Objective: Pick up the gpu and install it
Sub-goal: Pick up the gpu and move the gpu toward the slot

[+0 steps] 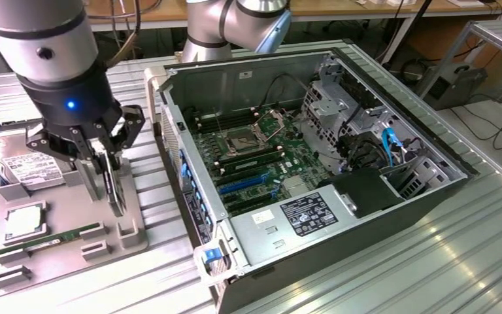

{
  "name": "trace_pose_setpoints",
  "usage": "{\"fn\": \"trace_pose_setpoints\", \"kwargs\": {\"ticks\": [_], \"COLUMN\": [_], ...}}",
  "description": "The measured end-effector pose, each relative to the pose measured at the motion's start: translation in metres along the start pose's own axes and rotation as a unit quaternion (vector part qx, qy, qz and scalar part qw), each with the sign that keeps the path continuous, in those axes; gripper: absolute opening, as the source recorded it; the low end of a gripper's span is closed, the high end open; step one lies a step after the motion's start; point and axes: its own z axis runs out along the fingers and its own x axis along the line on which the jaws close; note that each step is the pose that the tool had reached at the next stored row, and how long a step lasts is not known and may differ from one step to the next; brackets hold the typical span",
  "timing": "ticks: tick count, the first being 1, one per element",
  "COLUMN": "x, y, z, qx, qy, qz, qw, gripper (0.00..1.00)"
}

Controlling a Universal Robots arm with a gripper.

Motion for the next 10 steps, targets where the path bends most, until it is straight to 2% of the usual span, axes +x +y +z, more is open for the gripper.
{"fn": "trace_pose_setpoints", "kwargs": {"ticks": [2, 10], "x": [-0.002, -0.013], "y": [-0.0012, -0.0093], "z": [-0.0144, -0.0592], "qx": [-0.0011, -0.0036], "qy": [0.0003, 0.0011], "qz": [0.000, 0.000], "qw": [1.0000, 1.0000], "gripper": [0.26, 0.26]}}
